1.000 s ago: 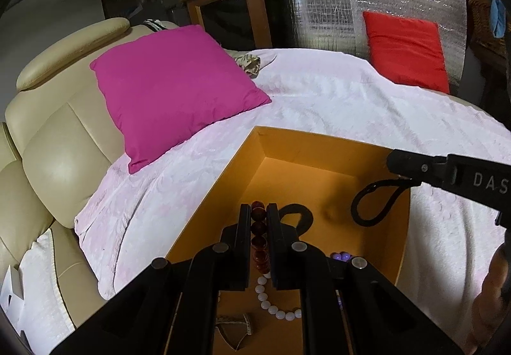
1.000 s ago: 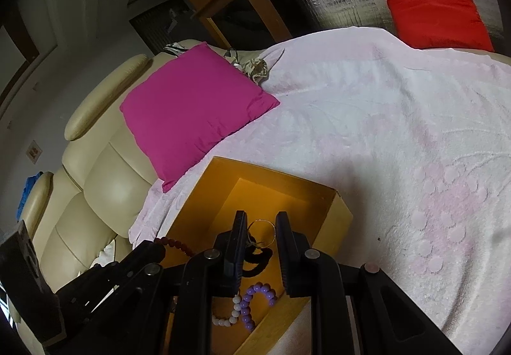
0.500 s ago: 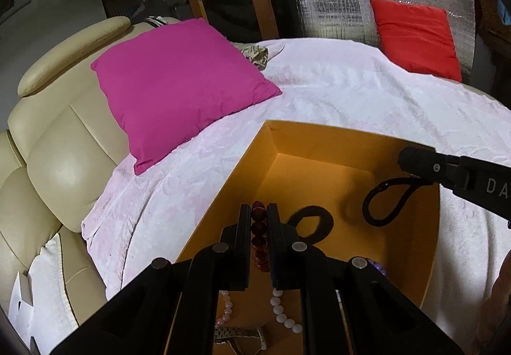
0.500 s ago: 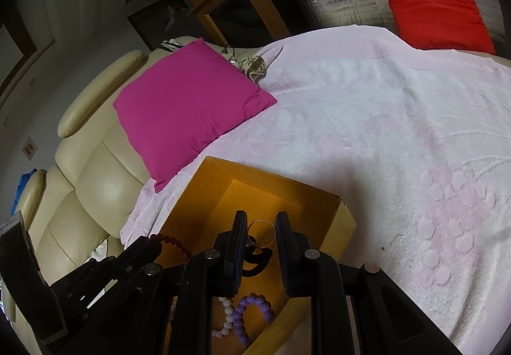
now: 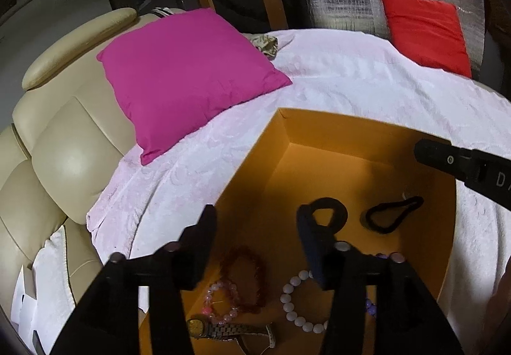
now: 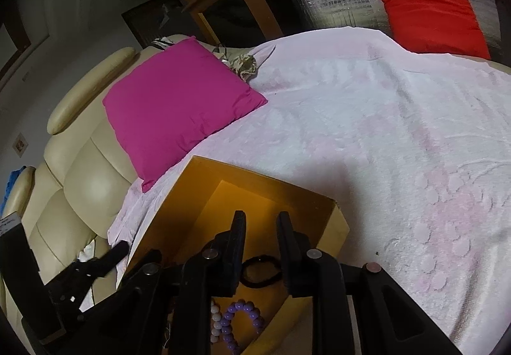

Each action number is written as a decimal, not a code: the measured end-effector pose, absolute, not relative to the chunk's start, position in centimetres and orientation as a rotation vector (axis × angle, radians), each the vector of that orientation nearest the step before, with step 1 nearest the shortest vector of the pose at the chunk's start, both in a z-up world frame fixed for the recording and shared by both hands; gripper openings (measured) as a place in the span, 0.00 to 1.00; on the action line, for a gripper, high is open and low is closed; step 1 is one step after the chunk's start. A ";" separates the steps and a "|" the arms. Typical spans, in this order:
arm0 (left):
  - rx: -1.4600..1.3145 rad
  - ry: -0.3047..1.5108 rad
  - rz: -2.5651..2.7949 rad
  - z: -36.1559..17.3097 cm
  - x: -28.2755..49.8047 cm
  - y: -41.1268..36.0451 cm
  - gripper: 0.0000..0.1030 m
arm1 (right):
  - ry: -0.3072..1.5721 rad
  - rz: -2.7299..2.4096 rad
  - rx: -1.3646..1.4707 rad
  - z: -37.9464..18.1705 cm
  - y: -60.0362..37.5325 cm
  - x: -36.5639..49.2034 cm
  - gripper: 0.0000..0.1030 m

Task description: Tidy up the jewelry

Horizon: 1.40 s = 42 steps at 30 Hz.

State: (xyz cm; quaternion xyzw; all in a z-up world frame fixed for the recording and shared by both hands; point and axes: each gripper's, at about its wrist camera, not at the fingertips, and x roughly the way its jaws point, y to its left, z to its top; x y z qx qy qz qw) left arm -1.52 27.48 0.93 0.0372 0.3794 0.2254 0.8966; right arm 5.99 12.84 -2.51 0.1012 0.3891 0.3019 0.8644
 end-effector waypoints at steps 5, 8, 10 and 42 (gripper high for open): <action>0.071 0.767 0.462 2.0 -2.6 27.2 0.66 | 0.796 0.632 0.209 -1.7 12.2 5.0 0.50; 0.079 0.758 0.460 2.8 -3.5 26.8 0.71 | 0.772 0.633 0.205 -0.9 11.6 4.2 0.56; 0.080 0.747 0.455 3.3 -4.3 26.6 0.72 | 0.758 0.631 0.189 -0.4 11.3 3.6 0.56; 0.006 0.589 0.602 15.1 -24.1 24.4 0.80 | 0.696 0.510 -0.122 9.4 6.3 -20.3 0.73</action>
